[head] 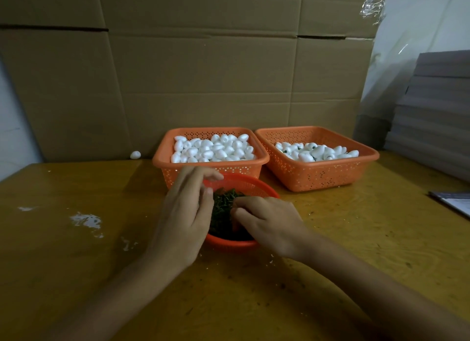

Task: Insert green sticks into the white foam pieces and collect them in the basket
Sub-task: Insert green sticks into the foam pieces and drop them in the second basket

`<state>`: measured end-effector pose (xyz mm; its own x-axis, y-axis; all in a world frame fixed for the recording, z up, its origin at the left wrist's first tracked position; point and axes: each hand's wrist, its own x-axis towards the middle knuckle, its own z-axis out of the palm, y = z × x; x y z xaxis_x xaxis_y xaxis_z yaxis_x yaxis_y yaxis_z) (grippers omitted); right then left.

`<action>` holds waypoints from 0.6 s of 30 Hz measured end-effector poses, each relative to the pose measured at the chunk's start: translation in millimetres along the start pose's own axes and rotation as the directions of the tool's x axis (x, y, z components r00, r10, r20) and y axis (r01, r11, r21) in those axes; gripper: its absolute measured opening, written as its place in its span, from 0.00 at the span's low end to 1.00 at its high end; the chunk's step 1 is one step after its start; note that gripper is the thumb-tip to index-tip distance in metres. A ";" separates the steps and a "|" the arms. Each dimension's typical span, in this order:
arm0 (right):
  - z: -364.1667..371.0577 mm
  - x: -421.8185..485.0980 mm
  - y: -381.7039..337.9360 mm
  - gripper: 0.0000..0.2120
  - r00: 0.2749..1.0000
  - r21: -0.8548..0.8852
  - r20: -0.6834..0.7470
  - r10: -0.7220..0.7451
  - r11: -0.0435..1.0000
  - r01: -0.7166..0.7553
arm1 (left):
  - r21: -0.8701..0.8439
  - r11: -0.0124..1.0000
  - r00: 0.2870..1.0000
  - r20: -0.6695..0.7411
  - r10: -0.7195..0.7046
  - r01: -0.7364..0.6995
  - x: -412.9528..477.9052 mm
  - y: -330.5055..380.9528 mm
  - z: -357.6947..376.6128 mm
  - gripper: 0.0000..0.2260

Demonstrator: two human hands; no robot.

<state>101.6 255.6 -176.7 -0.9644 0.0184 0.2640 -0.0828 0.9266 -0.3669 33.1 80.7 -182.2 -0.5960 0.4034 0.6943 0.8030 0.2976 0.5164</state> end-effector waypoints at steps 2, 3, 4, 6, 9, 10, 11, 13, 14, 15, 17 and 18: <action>2.3 0.7 -1.9 0.16 1.000 -0.029 0.006 -0.019 0.999 0.019 | 0.236 0.969 0.997 0.009 0.072 -0.072 26.7 -4.4 -2.1 0.12; 3.1 0.8 -2.5 0.16 1.000 -0.045 0.008 -0.028 0.999 0.029 | 0.380 0.919 0.995 0.050 0.088 -0.100 43.0 -9.4 -2.9 0.16; 3.4 0.8 -2.7 0.16 0.999 -0.057 0.010 -0.034 0.998 0.034 | 0.496 0.863 0.993 0.104 0.051 -0.097 60.2 -14.2 -3.9 0.18; 2.9 0.1 -2.4 0.15 0.999 -0.061 0.021 -0.032 0.998 0.033 | 0.582 0.813 0.960 0.222 -0.171 0.010 93.7 -22.9 -4.3 0.22; 1.2 -1.1 -3.1 0.14 0.999 -0.057 0.039 -0.024 0.998 0.027 | 0.636 0.768 0.756 0.463 -0.462 0.080 124.3 -37.8 4.7 0.30; 0.6 -1.2 -3.4 0.14 0.999 -0.060 0.043 -0.024 0.998 0.027 | 0.665 0.744 0.719 0.483 -0.499 0.069 127.5 -40.4 8.6 0.32; 0.3 -1.3 -4.0 0.14 0.998 -0.064 0.048 -0.026 0.998 0.029 | 0.686 0.725 0.708 0.480 -0.518 0.066 127.8 -41.0 11.0 0.33; 0.5 -1.0 -4.3 0.14 0.998 -0.072 0.060 -0.033 0.997 0.037 | 0.688 0.720 0.704 0.470 -0.533 0.085 129.8 -39.8 12.6 0.34; 0.5 -0.9 -4.0 0.14 0.997 -0.078 0.064 -0.032 0.996 0.037 | 0.670 0.735 0.694 0.482 -0.535 0.102 131.6 -38.5 12.3 0.35; -0.2 -0.9 -3.8 0.14 0.997 -0.083 0.067 -0.027 0.996 0.033 | 0.643 0.755 0.685 0.495 -0.535 0.125 133.5 -37.1 11.2 0.34; -1.4 -1.0 -4.4 0.14 0.997 -0.080 0.072 -0.022 0.996 0.028 | 0.585 0.797 0.684 0.520 -0.511 0.150 137.2 -37.3 7.5 0.33; -1.8 -1.5 -4.7 0.14 0.997 -0.081 0.074 -0.023 0.996 0.029 | 0.573 0.806 0.689 0.527 -0.498 0.145 138.7 -38.6 6.4 0.32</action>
<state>103.9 251.8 -173.8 -0.9782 -0.0305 0.2053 -0.0897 0.9541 -0.2858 -80.5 130.7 -109.0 -0.8098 0.5852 -0.0433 0.5619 0.7946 0.2302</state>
